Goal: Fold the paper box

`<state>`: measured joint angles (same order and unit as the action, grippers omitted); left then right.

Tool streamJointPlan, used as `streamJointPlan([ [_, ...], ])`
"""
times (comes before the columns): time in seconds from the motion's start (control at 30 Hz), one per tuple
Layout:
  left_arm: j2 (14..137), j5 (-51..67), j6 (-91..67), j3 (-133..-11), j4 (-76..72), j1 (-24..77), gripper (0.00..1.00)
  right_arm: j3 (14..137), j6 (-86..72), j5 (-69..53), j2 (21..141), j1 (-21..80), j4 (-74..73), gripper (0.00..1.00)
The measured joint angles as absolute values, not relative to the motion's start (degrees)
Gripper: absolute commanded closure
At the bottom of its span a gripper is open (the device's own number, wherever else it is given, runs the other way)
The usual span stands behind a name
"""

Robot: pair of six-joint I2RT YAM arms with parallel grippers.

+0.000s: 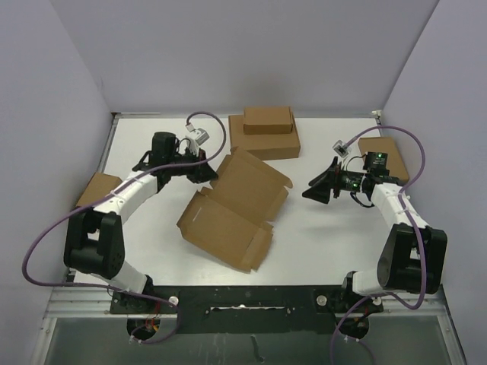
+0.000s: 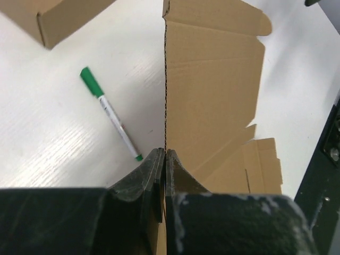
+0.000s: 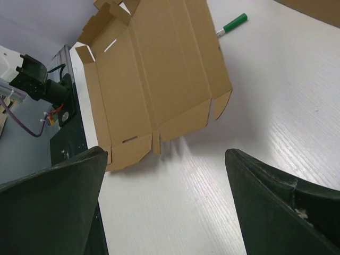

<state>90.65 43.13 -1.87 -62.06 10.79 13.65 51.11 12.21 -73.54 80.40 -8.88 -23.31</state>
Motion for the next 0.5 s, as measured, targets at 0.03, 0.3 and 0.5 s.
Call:
streamJointPlan([
  [0.03, 89.3, 42.6, -1.9, -60.6, 8.6, 14.7, 1.00, 51.2, 12.5, -73.5, 80.4, -8.9, -23.7, 0.02],
  [0.3, 84.8, 39.0, -0.1, -53.6, 0.3, 22.0, 1.00, 52.7, 15.6, -72.8, 77.3, -9.0, -26.1, 0.02],
  [0.5, 80.8, 37.5, 1.3, -53.1, -1.0, 23.2, 1.00, 56.9, 20.2, -70.9, 77.0, -7.4, -30.7, 0.02],
])
